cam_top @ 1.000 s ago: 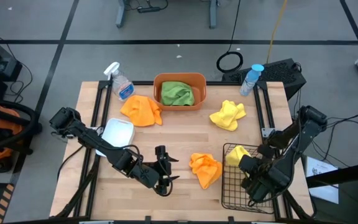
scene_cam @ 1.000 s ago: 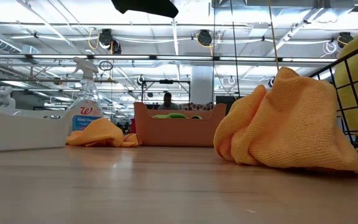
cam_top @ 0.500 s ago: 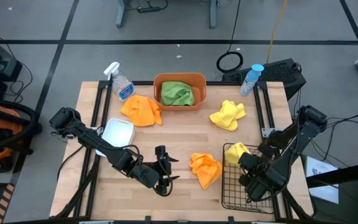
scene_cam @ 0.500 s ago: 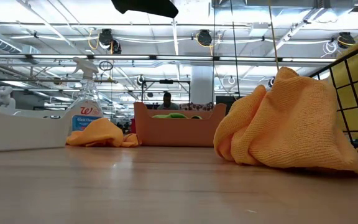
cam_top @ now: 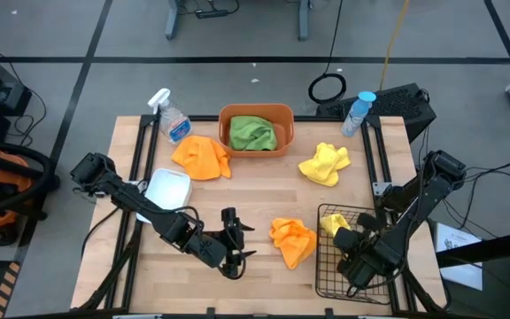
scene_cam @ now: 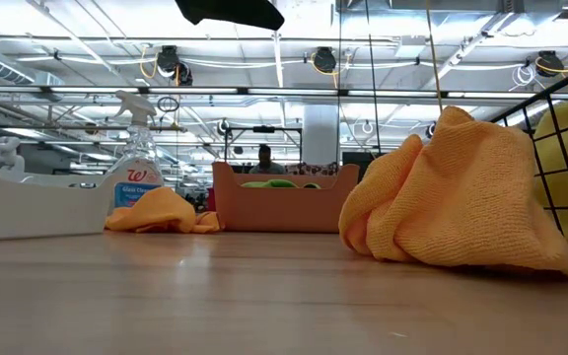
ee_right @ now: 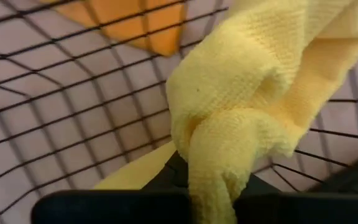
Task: Sort microfiber towel by color & place in baskets
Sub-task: Put the bottom yellow microfiber cloth into the black wire basket
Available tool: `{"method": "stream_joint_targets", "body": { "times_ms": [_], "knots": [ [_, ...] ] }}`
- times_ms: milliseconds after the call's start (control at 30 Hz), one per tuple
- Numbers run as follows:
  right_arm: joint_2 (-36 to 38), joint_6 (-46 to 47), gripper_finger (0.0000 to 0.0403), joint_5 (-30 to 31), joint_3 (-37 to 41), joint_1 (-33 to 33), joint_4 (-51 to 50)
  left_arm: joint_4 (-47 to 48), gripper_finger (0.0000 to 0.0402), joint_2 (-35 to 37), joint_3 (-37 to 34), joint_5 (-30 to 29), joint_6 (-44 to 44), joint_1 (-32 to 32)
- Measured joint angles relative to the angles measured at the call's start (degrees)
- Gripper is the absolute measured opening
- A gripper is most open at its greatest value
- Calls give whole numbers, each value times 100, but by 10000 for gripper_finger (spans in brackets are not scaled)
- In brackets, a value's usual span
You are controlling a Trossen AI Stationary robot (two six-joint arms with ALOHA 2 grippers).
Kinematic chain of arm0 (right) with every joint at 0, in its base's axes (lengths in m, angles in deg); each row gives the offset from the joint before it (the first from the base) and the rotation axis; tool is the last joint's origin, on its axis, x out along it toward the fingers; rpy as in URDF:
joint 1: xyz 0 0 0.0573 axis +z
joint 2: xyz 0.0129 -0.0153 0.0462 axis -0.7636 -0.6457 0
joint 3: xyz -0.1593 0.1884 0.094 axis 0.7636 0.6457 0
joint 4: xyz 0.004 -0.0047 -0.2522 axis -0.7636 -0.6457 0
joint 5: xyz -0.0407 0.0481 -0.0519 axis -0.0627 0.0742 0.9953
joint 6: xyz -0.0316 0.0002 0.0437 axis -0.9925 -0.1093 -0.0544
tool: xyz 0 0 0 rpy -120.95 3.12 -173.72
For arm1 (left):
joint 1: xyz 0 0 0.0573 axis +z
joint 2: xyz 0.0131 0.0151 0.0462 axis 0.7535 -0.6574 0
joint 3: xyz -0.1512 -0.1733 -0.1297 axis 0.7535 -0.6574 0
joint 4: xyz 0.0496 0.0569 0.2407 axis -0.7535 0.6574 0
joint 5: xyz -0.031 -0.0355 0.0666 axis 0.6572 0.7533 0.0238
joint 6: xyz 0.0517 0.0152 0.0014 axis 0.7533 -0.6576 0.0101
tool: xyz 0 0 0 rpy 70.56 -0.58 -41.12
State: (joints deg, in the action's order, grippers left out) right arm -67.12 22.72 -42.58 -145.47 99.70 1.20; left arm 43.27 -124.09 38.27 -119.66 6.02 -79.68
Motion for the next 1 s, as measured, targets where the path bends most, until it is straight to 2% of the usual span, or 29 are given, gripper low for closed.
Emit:
{"method": "stream_joint_targets", "body": {
  "times_ms": [133, 300, 567, 733, 900, 1000],
  "knots": [
    [0, -217, 31, -35, 0, 1, 432, 6, 297, 0, -2, 0, 2, 0],
    [0, -246, 89, -374, 0, 0, 564, 9, 297, 0, -4, 4, 0, 0],
    [0, 36, 185, -1478, 0, 4, 278, 26, 297, 0, -7, 63, -13, 0],
    [0, 187, 198, -2062, 0, 11, 505, 24, 297, 0, -7, 66, -16, 0],
    [15, 211, 199, -2100, -5, 67, 1254, 32, 296, 0, -7, 80, -133, 0],
    [15, 259, 207, -2143, -13, 72, 1255, 32, 296, 0, -7, 131, -138, 0]
  ]
}}
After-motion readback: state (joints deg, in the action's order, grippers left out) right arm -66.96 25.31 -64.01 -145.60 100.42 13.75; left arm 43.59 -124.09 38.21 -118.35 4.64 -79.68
